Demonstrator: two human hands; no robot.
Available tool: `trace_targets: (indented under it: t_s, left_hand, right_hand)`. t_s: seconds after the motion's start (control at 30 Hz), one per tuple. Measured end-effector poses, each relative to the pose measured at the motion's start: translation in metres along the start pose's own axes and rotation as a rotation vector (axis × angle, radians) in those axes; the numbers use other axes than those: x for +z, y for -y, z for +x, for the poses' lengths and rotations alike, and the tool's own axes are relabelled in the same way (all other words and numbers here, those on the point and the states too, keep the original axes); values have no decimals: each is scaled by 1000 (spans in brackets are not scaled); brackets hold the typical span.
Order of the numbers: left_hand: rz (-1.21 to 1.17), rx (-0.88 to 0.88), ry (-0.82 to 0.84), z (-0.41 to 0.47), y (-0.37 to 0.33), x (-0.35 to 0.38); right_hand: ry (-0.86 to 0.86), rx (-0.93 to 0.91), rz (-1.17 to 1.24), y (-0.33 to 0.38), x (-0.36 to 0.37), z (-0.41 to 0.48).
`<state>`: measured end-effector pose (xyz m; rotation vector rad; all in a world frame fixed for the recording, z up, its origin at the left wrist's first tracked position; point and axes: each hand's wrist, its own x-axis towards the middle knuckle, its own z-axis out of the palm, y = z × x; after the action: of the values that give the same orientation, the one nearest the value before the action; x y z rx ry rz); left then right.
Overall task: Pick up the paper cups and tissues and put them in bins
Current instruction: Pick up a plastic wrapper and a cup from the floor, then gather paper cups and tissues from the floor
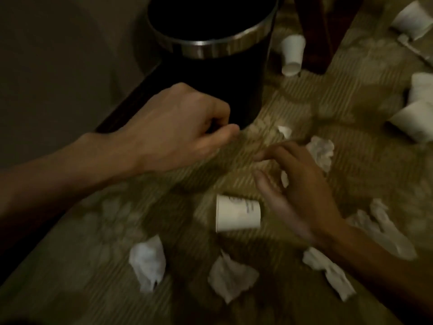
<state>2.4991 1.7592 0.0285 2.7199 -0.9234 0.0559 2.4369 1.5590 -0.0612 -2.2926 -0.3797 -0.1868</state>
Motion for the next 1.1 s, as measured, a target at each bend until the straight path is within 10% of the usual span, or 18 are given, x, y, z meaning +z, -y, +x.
trace_targets:
  t_s: [0.27,0.5,0.7,0.93,1.1]
  left_hand:
    - [-361,-445,216,-91,-32,110]
    - [-714,-650,50,-106,-47,155]
    - [-894,-458,105,-108,-70,144]
    - [-731,-739,-64,-147,-76,180]
    - [-388,-357,133,-185,-88,212]
  right_hand:
    - [352,146,-42,-18,40,-68]
    - [406,150,-117,-25,51,-78]
    - [503,266,-169,-25,51,-88]
    - [424,668,15,-42,48,-108]
    - [422,692,33,-46,52,-117]
